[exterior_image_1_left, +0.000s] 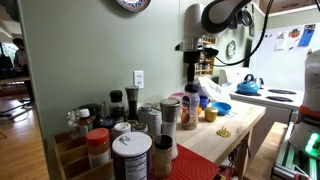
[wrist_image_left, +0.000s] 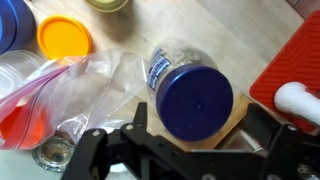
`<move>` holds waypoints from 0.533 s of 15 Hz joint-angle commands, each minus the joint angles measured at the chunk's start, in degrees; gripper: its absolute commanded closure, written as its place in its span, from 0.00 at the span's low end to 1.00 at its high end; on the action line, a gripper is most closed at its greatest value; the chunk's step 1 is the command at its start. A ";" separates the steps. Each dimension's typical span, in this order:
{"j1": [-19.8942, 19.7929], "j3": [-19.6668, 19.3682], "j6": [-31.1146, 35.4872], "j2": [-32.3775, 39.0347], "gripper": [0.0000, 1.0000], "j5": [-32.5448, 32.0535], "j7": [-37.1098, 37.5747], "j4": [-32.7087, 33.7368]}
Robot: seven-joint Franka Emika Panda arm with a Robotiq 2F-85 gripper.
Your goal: Pick up the dark blue container lid and put it on the clear container
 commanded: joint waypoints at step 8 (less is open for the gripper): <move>0.32 -1.08 -1.72 -8.53 0.00 1.98 -1.22 -0.21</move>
